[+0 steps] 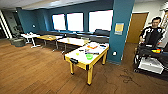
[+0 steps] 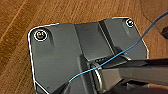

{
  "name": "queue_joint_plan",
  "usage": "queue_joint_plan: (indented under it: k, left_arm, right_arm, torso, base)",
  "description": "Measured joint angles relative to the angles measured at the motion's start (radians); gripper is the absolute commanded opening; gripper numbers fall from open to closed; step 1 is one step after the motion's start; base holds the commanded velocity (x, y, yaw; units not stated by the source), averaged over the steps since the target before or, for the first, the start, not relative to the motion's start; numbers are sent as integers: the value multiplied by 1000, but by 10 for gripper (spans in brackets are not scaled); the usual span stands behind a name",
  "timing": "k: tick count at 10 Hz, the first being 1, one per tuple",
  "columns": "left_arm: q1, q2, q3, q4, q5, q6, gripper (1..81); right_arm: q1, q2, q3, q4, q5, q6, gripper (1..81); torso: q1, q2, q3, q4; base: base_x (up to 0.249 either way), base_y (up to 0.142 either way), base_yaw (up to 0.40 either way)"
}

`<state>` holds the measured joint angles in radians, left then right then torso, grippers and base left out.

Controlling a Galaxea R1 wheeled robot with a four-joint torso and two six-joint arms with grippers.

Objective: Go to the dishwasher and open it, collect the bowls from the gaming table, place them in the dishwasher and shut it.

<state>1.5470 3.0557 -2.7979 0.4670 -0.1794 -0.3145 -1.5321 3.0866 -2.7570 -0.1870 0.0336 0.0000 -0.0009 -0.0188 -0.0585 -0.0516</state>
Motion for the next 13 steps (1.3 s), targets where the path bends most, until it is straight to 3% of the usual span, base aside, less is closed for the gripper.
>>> queue_joint_plan:
  k: [7, 10, 13]
  left_arm:
    - [5, 0, 1, 0, -2, 0, 811]
    - [29, 0, 1, 0, 2, 0, 811]
    - [-6, 0, 1, 0, -11, 1, 811]
  right_arm:
    - [0, 0, 1, -1, 1, 0, 811]
    - [-19, -1, 1, -3, -2, 0, 811]
    - [13, -1, 1, -3, 10, 0, 811]
  torso:
    - [0, 0, 0, 0]
    - [-2, -2, 1, 0]
    - [2, 0, 0, 0]
  base:
    - [0, 0, 0]
    - [115, 0, 0]
    - [139, 0, 0]
